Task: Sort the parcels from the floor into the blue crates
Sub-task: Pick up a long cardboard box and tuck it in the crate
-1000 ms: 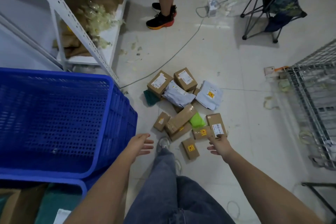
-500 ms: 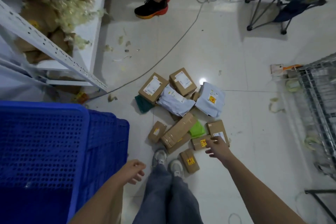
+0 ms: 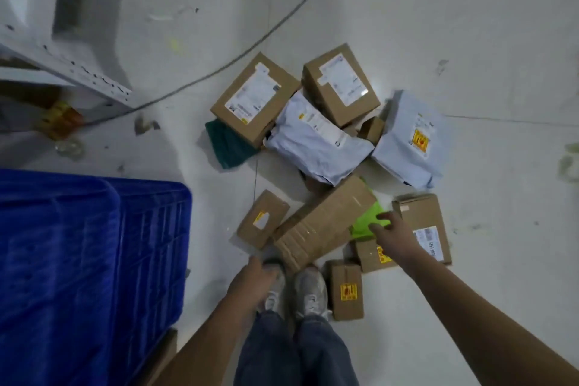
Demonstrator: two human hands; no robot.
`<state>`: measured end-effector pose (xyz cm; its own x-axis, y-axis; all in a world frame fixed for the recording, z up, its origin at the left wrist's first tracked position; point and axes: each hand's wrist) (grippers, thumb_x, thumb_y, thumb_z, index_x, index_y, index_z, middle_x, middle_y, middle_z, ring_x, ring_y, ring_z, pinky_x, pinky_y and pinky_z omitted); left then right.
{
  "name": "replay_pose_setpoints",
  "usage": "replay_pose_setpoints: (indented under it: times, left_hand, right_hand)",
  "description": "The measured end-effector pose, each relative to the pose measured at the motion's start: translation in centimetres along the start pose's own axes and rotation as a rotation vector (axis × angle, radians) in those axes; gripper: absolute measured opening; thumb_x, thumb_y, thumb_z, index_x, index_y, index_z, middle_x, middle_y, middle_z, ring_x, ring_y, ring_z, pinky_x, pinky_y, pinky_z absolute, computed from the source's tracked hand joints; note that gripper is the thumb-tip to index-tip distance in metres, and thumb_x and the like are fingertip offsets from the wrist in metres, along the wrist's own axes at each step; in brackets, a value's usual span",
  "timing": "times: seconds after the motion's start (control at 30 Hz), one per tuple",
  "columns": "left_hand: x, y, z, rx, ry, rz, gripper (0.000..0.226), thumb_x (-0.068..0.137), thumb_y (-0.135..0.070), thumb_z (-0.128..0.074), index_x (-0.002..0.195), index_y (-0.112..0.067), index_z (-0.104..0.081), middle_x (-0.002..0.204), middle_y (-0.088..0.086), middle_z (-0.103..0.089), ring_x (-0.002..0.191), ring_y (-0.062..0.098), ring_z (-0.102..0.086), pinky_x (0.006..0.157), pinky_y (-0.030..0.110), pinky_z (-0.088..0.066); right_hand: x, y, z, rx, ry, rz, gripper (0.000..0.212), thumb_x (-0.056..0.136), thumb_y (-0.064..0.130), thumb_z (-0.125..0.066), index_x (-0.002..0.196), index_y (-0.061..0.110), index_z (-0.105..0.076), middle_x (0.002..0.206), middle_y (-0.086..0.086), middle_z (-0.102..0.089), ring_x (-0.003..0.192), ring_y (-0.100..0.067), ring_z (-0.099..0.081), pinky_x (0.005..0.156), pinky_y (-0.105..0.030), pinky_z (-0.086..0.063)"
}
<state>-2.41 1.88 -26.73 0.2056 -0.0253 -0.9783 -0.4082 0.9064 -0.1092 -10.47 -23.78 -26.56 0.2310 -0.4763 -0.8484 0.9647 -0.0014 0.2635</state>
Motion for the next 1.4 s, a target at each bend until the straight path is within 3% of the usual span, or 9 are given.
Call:
replay_pose_setpoints:
  times: [0.1, 0.23, 0.37, 0.47, 0.7, 0.83, 1.07, 1.2, 1.4]
  left_hand:
    - [6.4, -0.4, -1.9, -0.178, -0.027, 0.032, 0.056, 0.092, -0.033, -0.052, 0.140, -0.011, -0.034, 0.140, 0.011, -0.045, 0.124, 0.031, -0.047, 0.100, 0.034, -0.042]
    - [10.4, -1.1, -3.6, -0.567, 0.050, 0.199, 0.058, 0.090, -0.047, -0.050, 0.140, -0.018, -0.037, 0.137, 0.007, -0.050, 0.118, 0.030, -0.053, 0.068, 0.031, -0.050]
    - [12.9, -0.6, -3.9, -0.650, 0.121, 0.276, 0.070, 0.087, -0.065, -0.040, 0.138, -0.018, -0.041, 0.133, 0.014, -0.052, 0.110, 0.034, -0.057, 0.089, 0.043, -0.051]
    - [13.4, -0.6, -4.0, -0.731, 0.154, 0.280, 0.071, 0.087, -0.067, -0.037, 0.138, -0.018, -0.041, 0.135, 0.013, -0.051, 0.114, 0.036, -0.055, 0.095, 0.048, -0.048]
    - [11.4, 1.7, -3.5, -0.922, 0.127, 0.251, 0.061, 0.082, -0.065, -0.048, 0.132, -0.031, -0.045, 0.127, 0.000, -0.055, 0.112, 0.028, -0.054, 0.088, 0.051, -0.050]
    - [9.7, 4.0, -1.9, -1.031, -0.034, 0.206, 0.051, 0.083, -0.051, -0.059, 0.127, -0.030, -0.047, 0.124, 0.002, -0.057, 0.103, 0.023, -0.057, 0.081, 0.046, -0.054]
    - [7.0, 5.8, 0.9, -1.187, -0.199, -0.004, 0.046, 0.089, -0.023, -0.061, 0.132, -0.019, -0.048, 0.128, 0.005, -0.054, 0.112, 0.017, -0.054, 0.094, 0.037, -0.045]
    - [5.2, 4.1, 1.1, -1.273, -0.117, 0.053, 0.071, 0.083, -0.035, -0.066, 0.144, -0.018, -0.033, 0.138, 0.007, -0.046, 0.117, 0.024, -0.052, 0.086, 0.039, -0.050]
    - [0.3, -0.1, 1.9, -1.273, 0.007, -0.109, 0.075, 0.069, -0.057, -0.065, 0.135, -0.029, -0.044, 0.129, 0.000, -0.058, 0.109, 0.024, -0.060, 0.083, 0.045, -0.054]
  right_hand:
    - [6.1, -0.8, -1.4, 0.006, -0.074, 0.006, 0.048, 0.089, 0.030, -0.058, 0.131, 0.012, -0.045, 0.115, -0.019, -0.055, 0.104, -0.036, -0.055, 0.087, -0.045, -0.050]
    - [11.2, -0.2, -2.5, 0.077, -0.106, -0.059, 0.061, 0.085, 0.046, -0.057, 0.137, 0.018, -0.043, 0.137, -0.013, -0.045, 0.119, -0.033, -0.048, 0.081, -0.042, -0.047]
    - [14.1, 1.3, -3.2, 0.010, -0.096, -0.031, 0.048, 0.089, 0.046, -0.049, 0.128, 0.019, -0.051, 0.112, -0.005, -0.056, 0.112, -0.026, -0.054, 0.079, -0.040, -0.042]
    - [14.8, 2.1, -4.3, -0.053, -0.108, -0.013, 0.049, 0.090, 0.048, -0.047, 0.128, 0.018, -0.048, 0.120, -0.009, -0.055, 0.113, -0.030, -0.053, 0.084, -0.044, -0.046]
    - [13.0, 0.0, -5.3, -0.030, -0.213, -0.104, 0.094, 0.070, 0.063, -0.060, 0.138, 0.007, -0.028, 0.135, -0.020, -0.044, 0.119, -0.039, -0.049, 0.096, -0.051, -0.045]
    - [9.4, -1.6, -4.9, 0.195, 0.119, -0.207, 0.082, 0.069, 0.051, -0.071, 0.133, 0.012, -0.039, 0.123, -0.011, -0.054, 0.103, -0.026, -0.060, 0.067, -0.032, -0.054]
    - [3.6, -5.1, -4.9, 0.598, 0.519, -0.070, 0.121, 0.034, 0.027, -0.092, 0.141, 0.017, -0.036, 0.131, -0.019, -0.054, 0.114, -0.031, -0.055, 0.095, -0.046, -0.050]
    - [-0.2, -4.3, -7.1, 0.761, 0.390, 0.103, 0.110, 0.048, 0.009, -0.077, 0.144, 0.022, -0.025, 0.124, -0.021, -0.053, 0.107, -0.032, -0.058, 0.079, -0.044, -0.056]
    - [-8.6, 0.5, -9.0, 0.274, -0.139, 0.685, 0.123, 0.053, 0.015, -0.083, 0.146, 0.035, -0.005, 0.140, -0.002, -0.035, 0.129, -0.013, -0.042, 0.103, -0.025, -0.044]
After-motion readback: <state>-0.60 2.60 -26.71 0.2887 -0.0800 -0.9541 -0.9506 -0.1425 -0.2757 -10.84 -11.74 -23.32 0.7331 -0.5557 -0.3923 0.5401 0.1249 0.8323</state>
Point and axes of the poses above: each hand's wrist, its own x-axis towards the middle knuckle, its own z-axis out of the back of the hand, y = z × x
